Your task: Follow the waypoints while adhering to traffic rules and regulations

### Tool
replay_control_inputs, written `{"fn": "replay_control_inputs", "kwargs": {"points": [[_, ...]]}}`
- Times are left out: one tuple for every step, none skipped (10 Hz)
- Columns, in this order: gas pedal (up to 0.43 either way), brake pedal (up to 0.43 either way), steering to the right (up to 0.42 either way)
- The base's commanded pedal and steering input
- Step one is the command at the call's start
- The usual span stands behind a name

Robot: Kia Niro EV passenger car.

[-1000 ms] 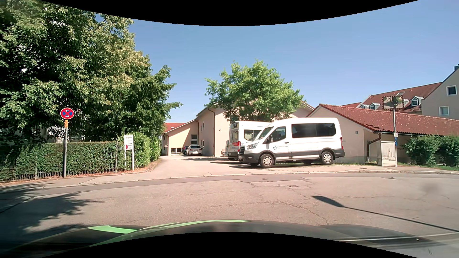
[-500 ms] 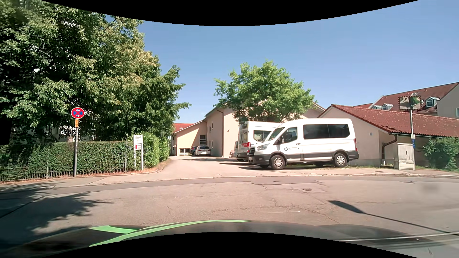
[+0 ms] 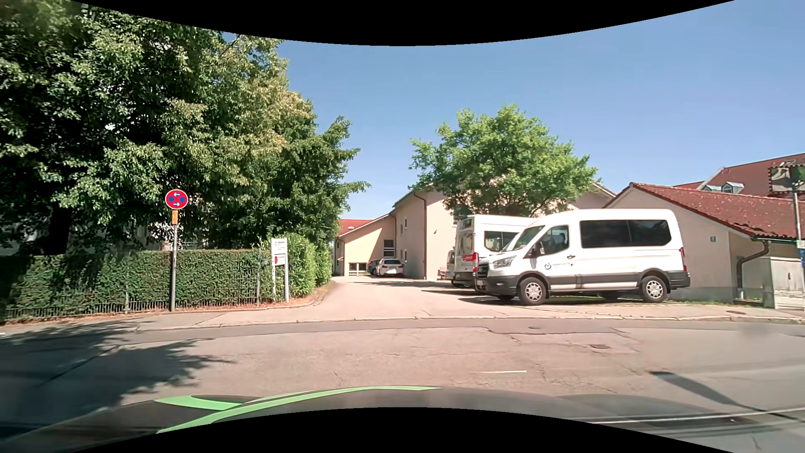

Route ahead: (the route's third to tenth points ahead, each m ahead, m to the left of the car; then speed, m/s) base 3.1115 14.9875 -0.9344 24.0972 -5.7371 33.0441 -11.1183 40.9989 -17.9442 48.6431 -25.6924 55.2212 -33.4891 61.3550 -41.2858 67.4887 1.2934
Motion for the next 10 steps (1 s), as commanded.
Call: {"fn": "replay_control_inputs", "kwargs": {"points": [[0.110, 0.000, -0.800], [0.118, 0.000, -0.800], [0.150, 0.000, -0.800], [0.157, 0.000, -0.800], [0.157, 0.000, -0.800], [0.157, 0.000, -0.800], [0.157, 0.000, -0.801], [0.157, 0.000, -0.802], [0.157, 0.000, -0.808], [0.150, 0.000, -0.820]]}}
